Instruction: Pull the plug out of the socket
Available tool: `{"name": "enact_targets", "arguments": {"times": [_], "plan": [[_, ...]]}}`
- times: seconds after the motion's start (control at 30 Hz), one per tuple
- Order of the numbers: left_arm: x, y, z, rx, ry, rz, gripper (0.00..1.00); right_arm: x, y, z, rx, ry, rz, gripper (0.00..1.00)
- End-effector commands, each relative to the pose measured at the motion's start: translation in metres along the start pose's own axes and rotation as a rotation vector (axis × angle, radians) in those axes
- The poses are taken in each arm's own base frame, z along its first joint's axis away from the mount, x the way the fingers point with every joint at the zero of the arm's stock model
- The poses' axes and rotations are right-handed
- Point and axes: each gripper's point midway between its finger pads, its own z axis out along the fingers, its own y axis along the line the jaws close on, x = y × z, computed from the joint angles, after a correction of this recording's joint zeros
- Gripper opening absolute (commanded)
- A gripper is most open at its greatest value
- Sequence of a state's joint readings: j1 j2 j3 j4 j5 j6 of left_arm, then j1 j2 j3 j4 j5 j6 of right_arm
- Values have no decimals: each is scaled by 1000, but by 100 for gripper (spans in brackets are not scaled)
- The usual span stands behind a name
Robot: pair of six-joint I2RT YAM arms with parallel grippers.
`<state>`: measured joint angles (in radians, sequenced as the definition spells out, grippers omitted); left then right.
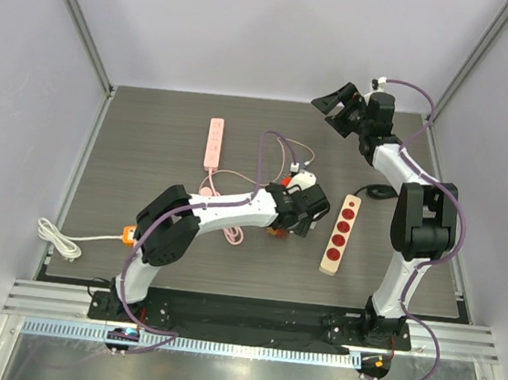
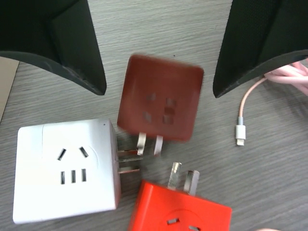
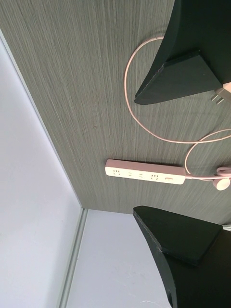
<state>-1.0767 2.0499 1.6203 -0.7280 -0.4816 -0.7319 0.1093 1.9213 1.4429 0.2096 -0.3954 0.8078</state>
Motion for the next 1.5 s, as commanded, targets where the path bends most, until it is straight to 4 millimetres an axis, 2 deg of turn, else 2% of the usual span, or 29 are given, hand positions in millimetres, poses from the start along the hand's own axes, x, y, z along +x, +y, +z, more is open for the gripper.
{"name": "enact_targets", "arguments": {"times": [0.0,0.13,0.5,0.7,0.77,0.8,0.83,0.87,0.93,1.0,1.03,1.1,1.13,1.17,1.2,1.23,1.27,1.3,1.33,1.37,1.4,1.43,1.47], "plan": [[-40,6,-29,30,-129,-51,93,-12,15,-2,-45,-31,-23,93],[-57,12,-45,37,-200,-60,99,-11,15,-1,-44,-28,-18,93],[-100,46,-88,37,-372,-112,100,-9,13,-2,-15,-19,-28,93],[-111,54,-102,68,-411,-151,100,-1,23,-3,46,-3,-91,93],[-114,56,-105,78,-418,-164,100,8,14,-5,125,17,-123,93],[-112,56,-105,84,-415,-172,100,8,20,-5,150,2,-168,93],[-113,56,-106,91,-416,-178,100,9,18,-7,181,2,-180,93],[-114,58,-107,93,-417,-185,100,15,15,-11,217,21,-192,94],[-117,60,-113,106,-429,-202,100,21,23,-19,245,20,-227,94],[-123,64,-123,122,-453,-220,100,30,15,-31,315,24,-264,94],[-124,65,-126,127,-462,-222,100,35,31,-41,295,24,-285,95],[-125,70,-134,138,-476,-236,100,45,22,-54,358,30,-310,96],[-127,75,-144,157,-485,-258,100,53,30,-59,349,43,-318,97],[-125,78,-145,189,-464,-295,100,54,37,-72,346,43,-317,97],[-110,82,-137,198,-421,-311,100,67,30,-80,367,61,-306,98],[-108,91,-149,234,-427,-355,100,74,30,-88,371,65,-305,98],[-101,99,-146,256,-398,-391,100,82,48,-104,333,56,-314,99],[-93,106,-148,274,-389,-457,100,98,31,-114,382,67,-325,100],[-73,121,-151,281,-387,-486,100,108,32,-120,386,72,-333,100],[-63,133,-154,288,-393,-522,100,121,47,-133,348,74,-353,100],[-57,140,-159,304,-414,-563,100,140,32,-142,379,104,-364,100],[-28,150,-144,279,-384,-567,100,148,31,-150,386,103,-355,99],[-28,164,-170,333,-459,-622,100,157,28,-157,386,114,-354,100]]}}
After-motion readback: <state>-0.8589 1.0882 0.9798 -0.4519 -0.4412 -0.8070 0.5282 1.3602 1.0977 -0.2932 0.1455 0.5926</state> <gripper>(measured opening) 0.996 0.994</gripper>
